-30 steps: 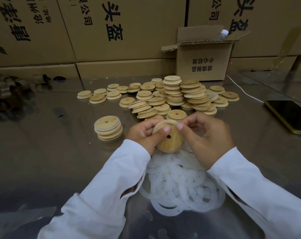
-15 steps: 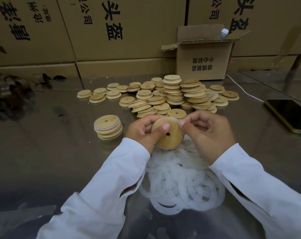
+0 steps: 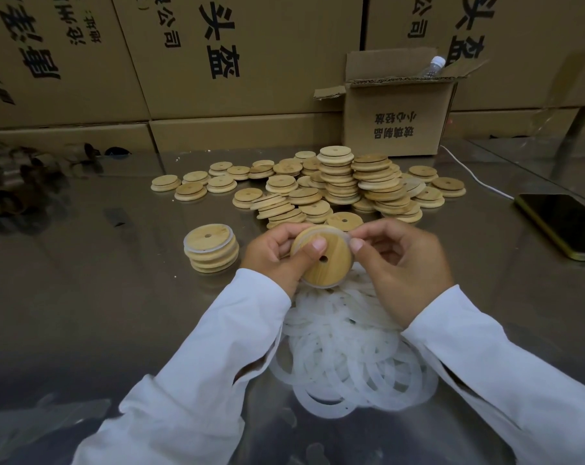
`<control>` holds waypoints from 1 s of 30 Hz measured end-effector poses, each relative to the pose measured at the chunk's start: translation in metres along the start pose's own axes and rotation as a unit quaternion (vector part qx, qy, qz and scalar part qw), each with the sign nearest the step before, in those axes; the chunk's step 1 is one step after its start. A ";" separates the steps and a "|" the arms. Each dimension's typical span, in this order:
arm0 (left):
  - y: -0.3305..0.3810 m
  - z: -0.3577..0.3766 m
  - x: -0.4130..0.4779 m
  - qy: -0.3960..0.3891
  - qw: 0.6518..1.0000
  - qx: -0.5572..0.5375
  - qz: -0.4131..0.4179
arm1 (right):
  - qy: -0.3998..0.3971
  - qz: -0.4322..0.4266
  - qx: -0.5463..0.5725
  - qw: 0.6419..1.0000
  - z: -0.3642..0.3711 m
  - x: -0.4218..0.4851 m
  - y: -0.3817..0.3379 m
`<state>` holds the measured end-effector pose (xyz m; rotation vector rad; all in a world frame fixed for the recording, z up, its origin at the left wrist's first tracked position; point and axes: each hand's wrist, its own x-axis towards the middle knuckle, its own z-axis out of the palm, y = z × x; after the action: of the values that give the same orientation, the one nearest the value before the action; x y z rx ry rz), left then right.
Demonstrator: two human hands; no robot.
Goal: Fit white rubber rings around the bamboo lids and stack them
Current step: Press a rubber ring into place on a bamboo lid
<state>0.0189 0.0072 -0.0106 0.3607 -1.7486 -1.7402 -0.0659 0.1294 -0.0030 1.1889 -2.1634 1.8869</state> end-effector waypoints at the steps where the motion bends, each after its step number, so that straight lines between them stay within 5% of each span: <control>1: 0.000 0.000 0.000 0.000 1.000 0.000 -0.001 | 0.002 -0.007 -0.006 1.000 0.000 0.000 0.000; 10: -0.001 -0.001 0.000 0.001 1.000 0.012 -0.002 | -0.002 -0.033 -0.028 0.999 0.001 -0.001 -0.001; 30: 0.003 -0.001 -0.002 -0.001 0.999 0.039 0.022 | -0.050 0.061 0.039 0.996 -0.002 0.002 -0.003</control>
<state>0.0211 0.0078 -0.0085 0.3515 -1.8165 -1.6442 -0.0667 0.1298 0.0008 1.2167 -2.2818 2.0199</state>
